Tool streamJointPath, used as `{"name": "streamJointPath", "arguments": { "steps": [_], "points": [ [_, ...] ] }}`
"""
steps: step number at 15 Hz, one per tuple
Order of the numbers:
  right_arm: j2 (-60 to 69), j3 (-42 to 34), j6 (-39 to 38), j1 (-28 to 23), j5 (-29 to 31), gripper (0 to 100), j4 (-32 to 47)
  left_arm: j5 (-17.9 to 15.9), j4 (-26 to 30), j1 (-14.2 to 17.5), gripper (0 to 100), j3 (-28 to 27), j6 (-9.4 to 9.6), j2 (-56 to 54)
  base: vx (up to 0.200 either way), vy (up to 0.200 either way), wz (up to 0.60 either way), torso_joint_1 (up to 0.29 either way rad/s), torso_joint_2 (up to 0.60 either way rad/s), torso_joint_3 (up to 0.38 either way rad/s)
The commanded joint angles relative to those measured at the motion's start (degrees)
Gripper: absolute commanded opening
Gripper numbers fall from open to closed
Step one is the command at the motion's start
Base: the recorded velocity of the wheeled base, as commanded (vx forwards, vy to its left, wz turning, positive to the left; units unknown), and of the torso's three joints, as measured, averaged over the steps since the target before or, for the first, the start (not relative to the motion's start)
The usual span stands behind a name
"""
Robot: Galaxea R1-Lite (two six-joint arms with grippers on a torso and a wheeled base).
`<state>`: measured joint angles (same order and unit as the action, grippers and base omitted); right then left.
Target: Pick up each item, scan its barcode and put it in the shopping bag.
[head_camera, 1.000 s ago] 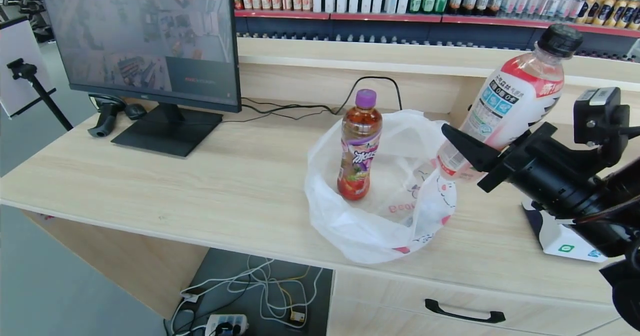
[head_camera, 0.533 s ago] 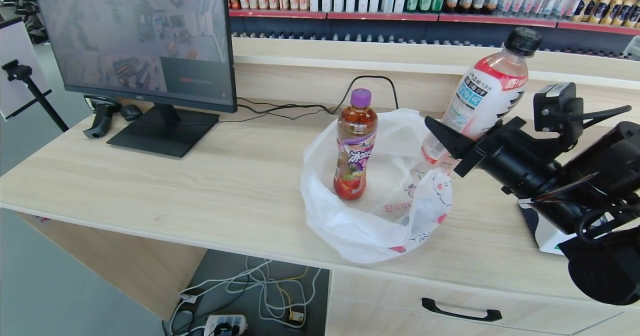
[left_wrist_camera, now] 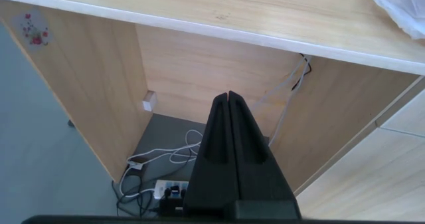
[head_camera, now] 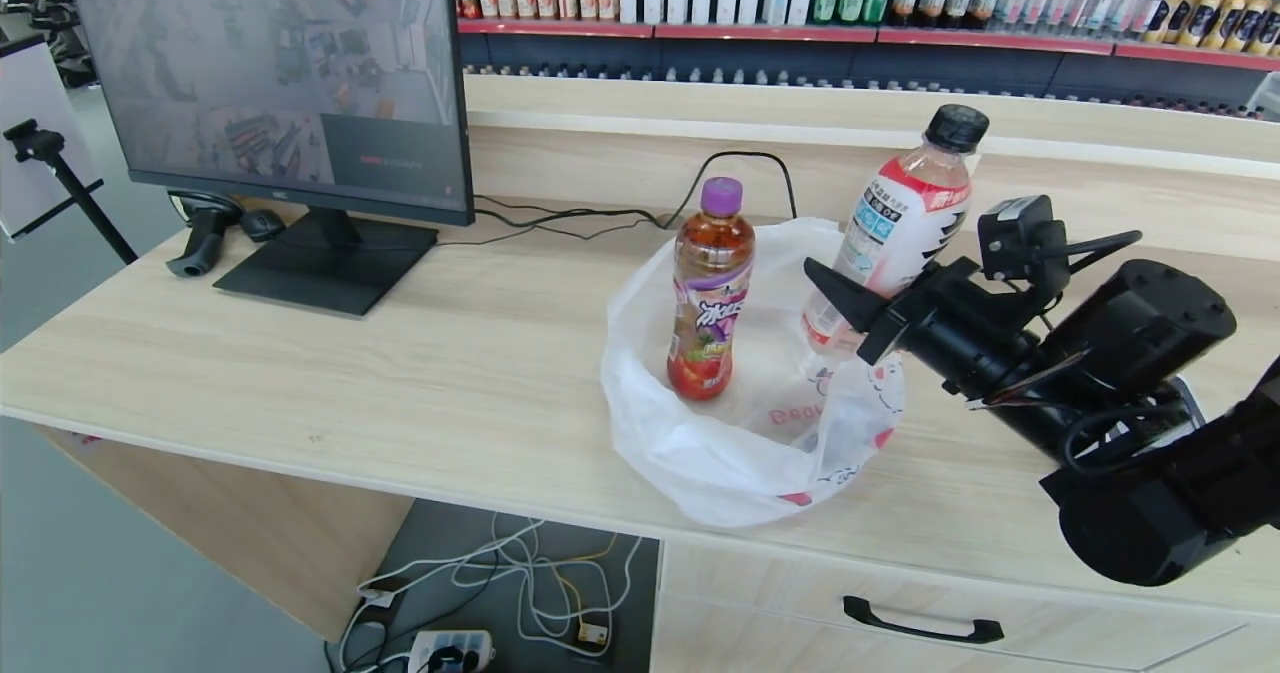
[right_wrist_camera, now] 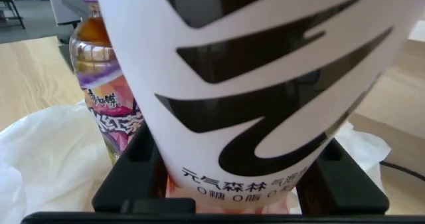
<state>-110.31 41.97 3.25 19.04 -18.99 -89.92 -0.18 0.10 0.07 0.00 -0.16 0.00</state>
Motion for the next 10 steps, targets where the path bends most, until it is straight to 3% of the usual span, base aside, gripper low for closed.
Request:
{"name": "streamJointPath", "arguments": {
  "steps": [1, 10],
  "points": [
    [-1.92, 0.39, 0.08, 1.26, -0.08, 0, -0.08, 0.01, -0.01, 0.01, 0, 0.0, -0.02, 0.0, 0.0, 0.0, 0.0, 0.0, 0.0, 0.0],
    [-6.85, 2.5, -0.62, 2.58, -0.08, 0, -0.08, 0.01, -0.01, 0.01, 0, 0.0, -0.02, 0.0, 0.0, 0.0, 0.0, 0.0, 0.0, 0.0]
  ]
}}
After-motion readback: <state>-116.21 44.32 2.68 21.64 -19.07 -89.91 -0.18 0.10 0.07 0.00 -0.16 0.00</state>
